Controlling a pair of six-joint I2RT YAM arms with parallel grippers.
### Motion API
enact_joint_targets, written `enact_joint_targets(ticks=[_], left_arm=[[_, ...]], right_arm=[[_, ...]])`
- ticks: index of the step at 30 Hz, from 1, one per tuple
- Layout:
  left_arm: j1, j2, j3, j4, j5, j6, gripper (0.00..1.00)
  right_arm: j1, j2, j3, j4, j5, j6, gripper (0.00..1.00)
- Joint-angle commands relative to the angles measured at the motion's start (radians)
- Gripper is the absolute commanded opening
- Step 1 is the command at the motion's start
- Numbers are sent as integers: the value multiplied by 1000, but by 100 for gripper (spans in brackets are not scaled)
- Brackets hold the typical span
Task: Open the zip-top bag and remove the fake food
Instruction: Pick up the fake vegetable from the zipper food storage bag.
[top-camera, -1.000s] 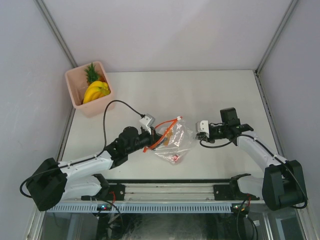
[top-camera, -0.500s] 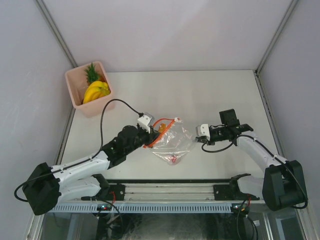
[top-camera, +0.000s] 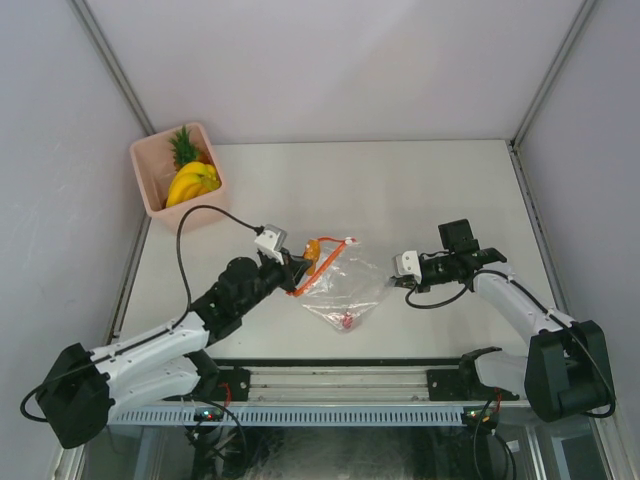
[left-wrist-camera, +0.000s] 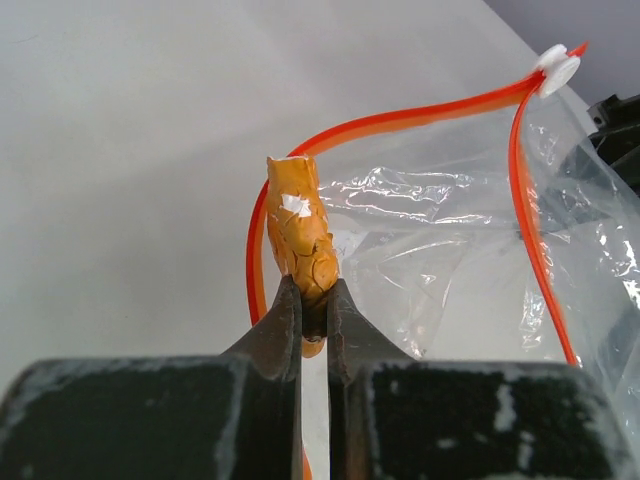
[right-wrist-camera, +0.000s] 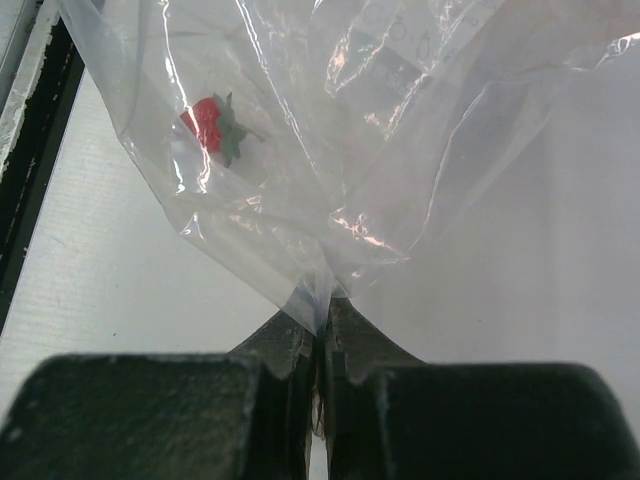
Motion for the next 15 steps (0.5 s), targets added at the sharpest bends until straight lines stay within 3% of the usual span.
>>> enact_joint_targets(ticks=[1, 15], left_arm=[[26, -47, -35, 109, 32, -65, 0], [116, -134, -73, 136, 123, -175, 0]], right_arm=[[2, -23, 35, -16, -47, -34, 0], [-2, -27, 35, -15, -46, -34, 0]])
